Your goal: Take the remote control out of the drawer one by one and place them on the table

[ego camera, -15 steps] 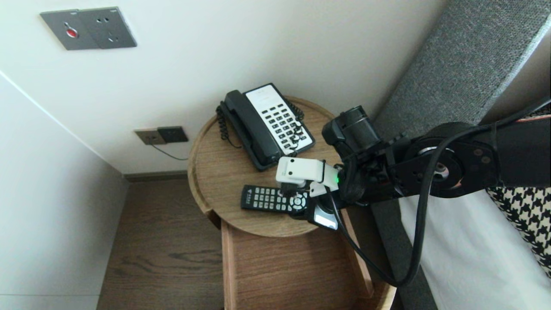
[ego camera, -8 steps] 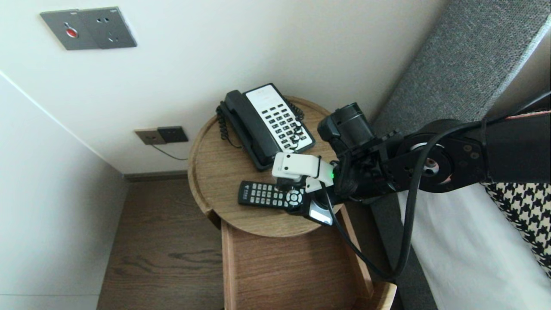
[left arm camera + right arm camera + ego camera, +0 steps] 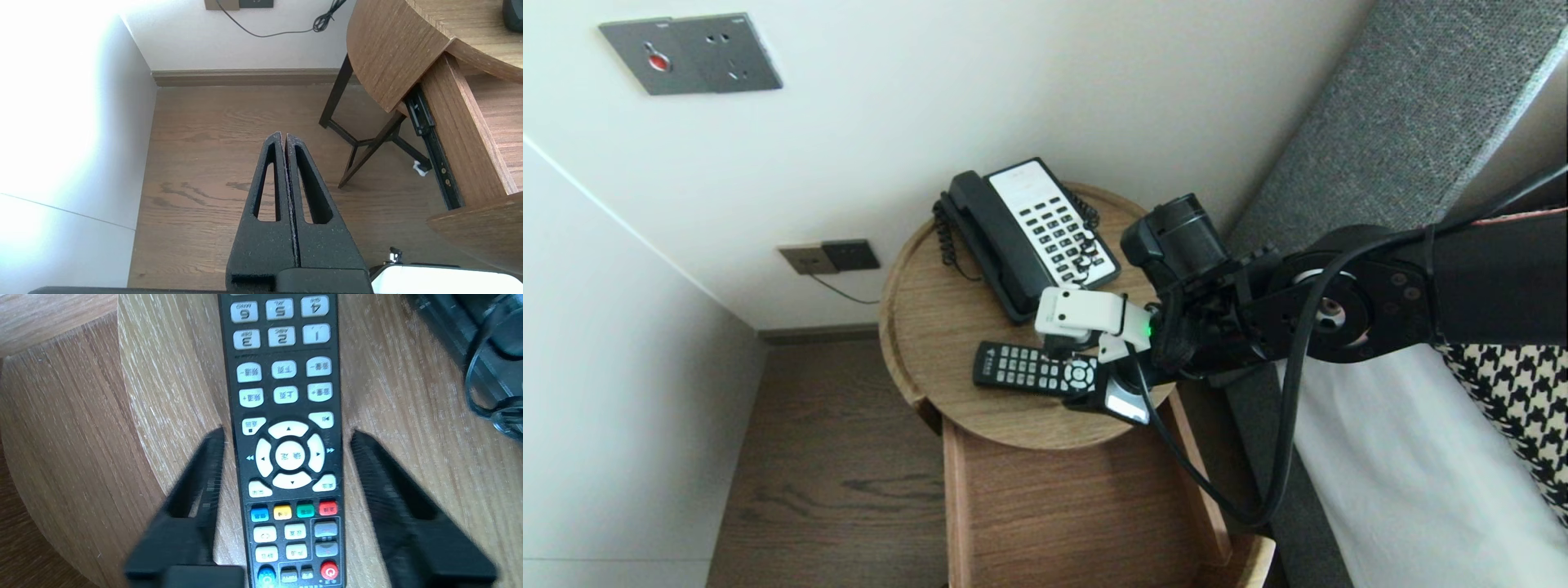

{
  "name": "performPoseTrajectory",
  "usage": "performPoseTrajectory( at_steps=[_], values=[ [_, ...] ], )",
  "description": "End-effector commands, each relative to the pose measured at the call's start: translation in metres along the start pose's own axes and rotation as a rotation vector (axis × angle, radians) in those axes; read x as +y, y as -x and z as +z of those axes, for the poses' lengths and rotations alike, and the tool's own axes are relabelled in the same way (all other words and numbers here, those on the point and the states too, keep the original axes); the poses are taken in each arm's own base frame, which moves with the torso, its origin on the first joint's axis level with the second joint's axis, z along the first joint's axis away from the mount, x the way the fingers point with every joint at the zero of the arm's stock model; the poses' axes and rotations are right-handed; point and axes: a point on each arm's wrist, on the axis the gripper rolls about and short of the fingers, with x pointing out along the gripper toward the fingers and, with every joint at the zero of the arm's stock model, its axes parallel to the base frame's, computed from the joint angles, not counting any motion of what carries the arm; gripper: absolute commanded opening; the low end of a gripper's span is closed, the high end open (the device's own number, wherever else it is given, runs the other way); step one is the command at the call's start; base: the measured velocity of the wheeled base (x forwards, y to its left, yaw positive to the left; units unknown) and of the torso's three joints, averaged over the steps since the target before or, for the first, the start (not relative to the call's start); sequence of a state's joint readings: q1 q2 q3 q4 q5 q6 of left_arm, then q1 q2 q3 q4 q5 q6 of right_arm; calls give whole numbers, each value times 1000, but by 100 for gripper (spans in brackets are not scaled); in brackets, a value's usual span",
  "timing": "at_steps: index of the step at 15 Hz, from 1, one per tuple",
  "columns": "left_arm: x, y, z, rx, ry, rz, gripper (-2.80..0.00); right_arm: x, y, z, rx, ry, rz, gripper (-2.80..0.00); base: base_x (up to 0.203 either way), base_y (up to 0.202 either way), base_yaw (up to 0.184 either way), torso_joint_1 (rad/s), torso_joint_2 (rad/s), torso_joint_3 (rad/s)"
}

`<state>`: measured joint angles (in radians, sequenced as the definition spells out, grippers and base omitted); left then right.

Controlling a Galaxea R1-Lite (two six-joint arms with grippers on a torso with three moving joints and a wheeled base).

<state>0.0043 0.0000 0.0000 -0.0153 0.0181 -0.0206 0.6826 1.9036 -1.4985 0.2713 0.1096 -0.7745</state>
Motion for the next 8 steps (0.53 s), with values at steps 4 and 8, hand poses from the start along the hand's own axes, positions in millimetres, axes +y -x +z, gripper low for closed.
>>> performPoseTrajectory(
  at_steps=[4,8],
  values=[
    [0,0,0,-2,1,1,-280,-2,9,3,-14,10,-15,0,0,0,0,0,0,0],
    [0,0,0,-2,1,1,-280,-5,41,9,-54,8,-61,0,0,0,0,0,0,0]
  ],
)
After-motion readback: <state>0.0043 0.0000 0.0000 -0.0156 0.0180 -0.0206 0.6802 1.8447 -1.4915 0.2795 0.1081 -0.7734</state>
